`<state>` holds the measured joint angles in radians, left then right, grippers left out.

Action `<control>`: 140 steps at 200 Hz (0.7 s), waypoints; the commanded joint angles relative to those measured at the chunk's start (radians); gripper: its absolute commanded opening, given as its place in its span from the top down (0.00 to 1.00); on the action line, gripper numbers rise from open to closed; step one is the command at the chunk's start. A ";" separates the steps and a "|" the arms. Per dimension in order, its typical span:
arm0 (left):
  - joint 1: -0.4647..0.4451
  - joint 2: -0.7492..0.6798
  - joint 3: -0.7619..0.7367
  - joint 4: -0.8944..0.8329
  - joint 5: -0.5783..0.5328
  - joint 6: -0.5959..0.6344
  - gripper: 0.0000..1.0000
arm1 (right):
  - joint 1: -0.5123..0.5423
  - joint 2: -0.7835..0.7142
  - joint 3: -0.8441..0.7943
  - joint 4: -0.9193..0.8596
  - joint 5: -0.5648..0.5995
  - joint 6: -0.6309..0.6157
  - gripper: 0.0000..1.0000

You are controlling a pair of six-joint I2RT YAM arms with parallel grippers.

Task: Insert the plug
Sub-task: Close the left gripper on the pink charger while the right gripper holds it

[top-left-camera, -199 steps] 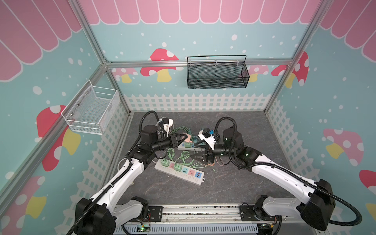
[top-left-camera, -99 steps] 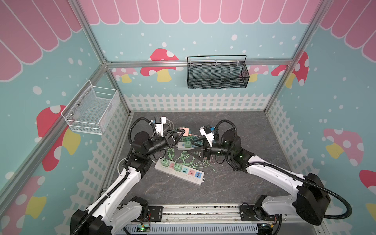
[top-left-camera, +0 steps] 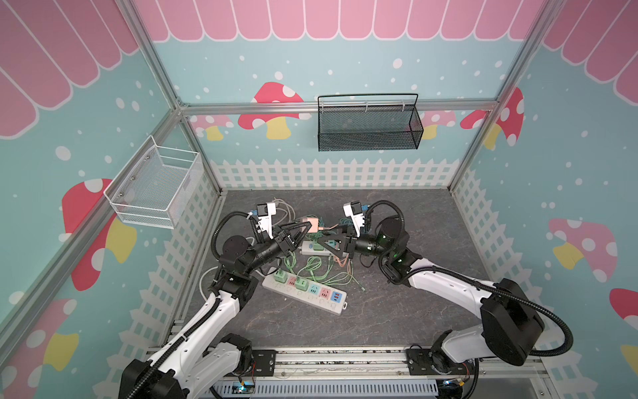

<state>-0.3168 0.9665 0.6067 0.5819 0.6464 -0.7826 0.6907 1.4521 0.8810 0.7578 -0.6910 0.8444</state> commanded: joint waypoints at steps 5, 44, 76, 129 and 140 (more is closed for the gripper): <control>-0.011 -0.012 -0.027 0.131 0.005 -0.033 1.00 | -0.005 0.034 0.036 0.138 -0.051 0.093 0.33; -0.016 -0.020 -0.049 0.176 0.003 -0.033 1.00 | -0.004 0.074 0.068 0.207 -0.082 0.144 0.41; -0.022 -0.024 -0.067 0.208 -0.006 -0.038 1.00 | -0.005 0.095 0.078 0.274 -0.087 0.191 0.46; -0.037 -0.018 -0.088 0.244 -0.022 -0.037 1.00 | -0.005 0.124 0.102 0.327 -0.095 0.235 0.55; -0.039 -0.017 -0.088 0.243 -0.025 -0.035 1.00 | -0.005 0.130 0.108 0.330 -0.101 0.240 0.57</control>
<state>-0.3447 0.9573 0.5343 0.7765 0.6273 -0.8047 0.6876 1.5639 0.9501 1.0077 -0.7761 1.0412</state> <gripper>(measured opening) 0.258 0.446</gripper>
